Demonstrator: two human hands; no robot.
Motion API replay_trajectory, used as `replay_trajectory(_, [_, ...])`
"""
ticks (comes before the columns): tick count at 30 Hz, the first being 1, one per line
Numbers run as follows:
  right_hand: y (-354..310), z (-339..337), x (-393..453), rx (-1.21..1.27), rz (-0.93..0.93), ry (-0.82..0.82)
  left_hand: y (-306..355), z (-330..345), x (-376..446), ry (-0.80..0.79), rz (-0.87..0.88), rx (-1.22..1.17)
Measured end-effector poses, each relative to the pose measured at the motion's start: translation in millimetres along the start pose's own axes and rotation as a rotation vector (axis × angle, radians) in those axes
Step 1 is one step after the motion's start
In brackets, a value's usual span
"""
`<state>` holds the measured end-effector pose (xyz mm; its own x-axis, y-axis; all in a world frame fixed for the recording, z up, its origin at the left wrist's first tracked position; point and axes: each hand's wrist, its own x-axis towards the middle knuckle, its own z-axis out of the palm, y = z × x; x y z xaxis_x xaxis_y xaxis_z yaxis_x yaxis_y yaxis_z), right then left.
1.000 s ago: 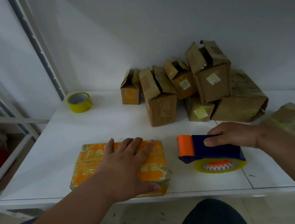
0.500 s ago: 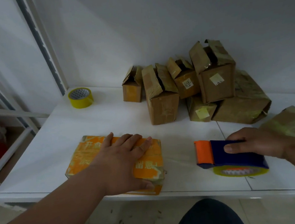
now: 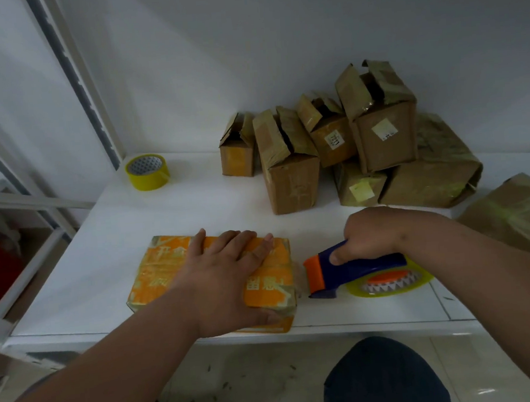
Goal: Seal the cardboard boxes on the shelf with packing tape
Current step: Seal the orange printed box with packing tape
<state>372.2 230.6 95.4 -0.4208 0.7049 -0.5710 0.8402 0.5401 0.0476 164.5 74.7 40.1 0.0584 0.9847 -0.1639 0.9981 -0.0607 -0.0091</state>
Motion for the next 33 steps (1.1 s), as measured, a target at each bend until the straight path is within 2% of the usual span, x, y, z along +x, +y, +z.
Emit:
replay_trajectory(8, [-33.1, -14.6, 10.1, 0.149, 0.052, -0.188, 0.9, -1.6, 0.7, -0.01, -0.001, 0.0])
replay_trajectory(13, [-34.7, 0.2, 19.3, 0.118, 0.156, -0.264, 0.0, -3.2, -2.1, -0.004, 0.007, 0.008])
replay_trajectory(15, [-23.7, 5.2, 13.7, 0.209, 0.187, -0.216, 0.5, -4.7, -3.8, -0.017, 0.016, 0.011])
replay_trajectory(19, [9.9, 6.7, -5.2, 0.509, 0.219, 0.009, 8.8, -19.8, -4.8, -0.104, 0.057, 0.101])
replay_trajectory(22, [24.3, 10.8, -12.6, 0.583, 0.238, 0.098, 30.5, -33.6, 1.3, -0.128, 0.162, 0.279])
replay_trajectory(26, [29.3, 18.6, -16.1, 0.628, 0.229, 0.165, 66.8, -30.5, 18.1, -0.167, 0.262, 0.364])
replay_trajectory(29, [32.0, 25.1, -19.0, 0.642, 0.234, 0.168, 83.7, -28.8, 28.7, -0.281, 0.204, 0.406])
replay_trajectory(33, [43.7, 32.8, -23.1, 0.672, 0.265, 0.207, 102.9, -30.4, 40.8, -0.512, 0.071, 0.444])
